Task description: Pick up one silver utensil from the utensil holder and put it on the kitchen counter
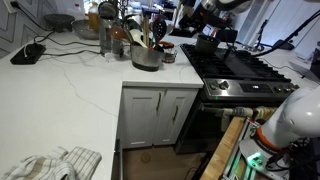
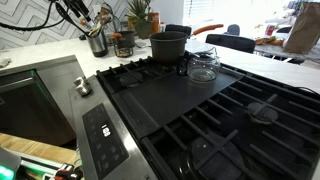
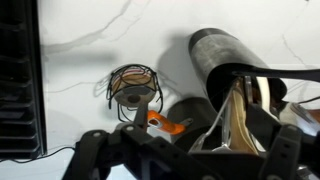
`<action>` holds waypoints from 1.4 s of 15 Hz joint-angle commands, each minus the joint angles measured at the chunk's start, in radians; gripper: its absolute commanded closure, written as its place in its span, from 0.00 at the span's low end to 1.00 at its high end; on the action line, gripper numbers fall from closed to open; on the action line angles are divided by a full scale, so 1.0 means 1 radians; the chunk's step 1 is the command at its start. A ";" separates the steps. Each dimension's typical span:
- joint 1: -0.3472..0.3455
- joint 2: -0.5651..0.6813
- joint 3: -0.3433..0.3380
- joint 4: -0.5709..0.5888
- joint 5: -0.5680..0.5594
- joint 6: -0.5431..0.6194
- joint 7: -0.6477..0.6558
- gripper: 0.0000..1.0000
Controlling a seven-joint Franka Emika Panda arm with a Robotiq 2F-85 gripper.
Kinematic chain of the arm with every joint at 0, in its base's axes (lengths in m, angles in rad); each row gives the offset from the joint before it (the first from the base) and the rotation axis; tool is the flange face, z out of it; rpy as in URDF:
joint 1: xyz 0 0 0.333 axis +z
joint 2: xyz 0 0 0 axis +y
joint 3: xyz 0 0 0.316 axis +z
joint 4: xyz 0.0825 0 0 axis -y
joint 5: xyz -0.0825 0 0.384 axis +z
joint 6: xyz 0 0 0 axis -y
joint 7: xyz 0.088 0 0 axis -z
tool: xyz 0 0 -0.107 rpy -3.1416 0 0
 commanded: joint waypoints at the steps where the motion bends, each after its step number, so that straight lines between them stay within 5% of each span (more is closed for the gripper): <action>1: 0.019 0.088 0.012 0.061 0.065 0.054 0.094 0.00; 12: 0.039 0.269 0.029 0.103 0.043 0.365 0.325 0.00; 16: 0.051 0.309 0.025 0.106 0.072 0.431 0.318 0.22; 18: 0.038 0.324 0.041 0.103 0.063 0.467 0.319 0.45; 21: 0.037 0.339 0.046 0.103 0.068 0.500 0.312 0.65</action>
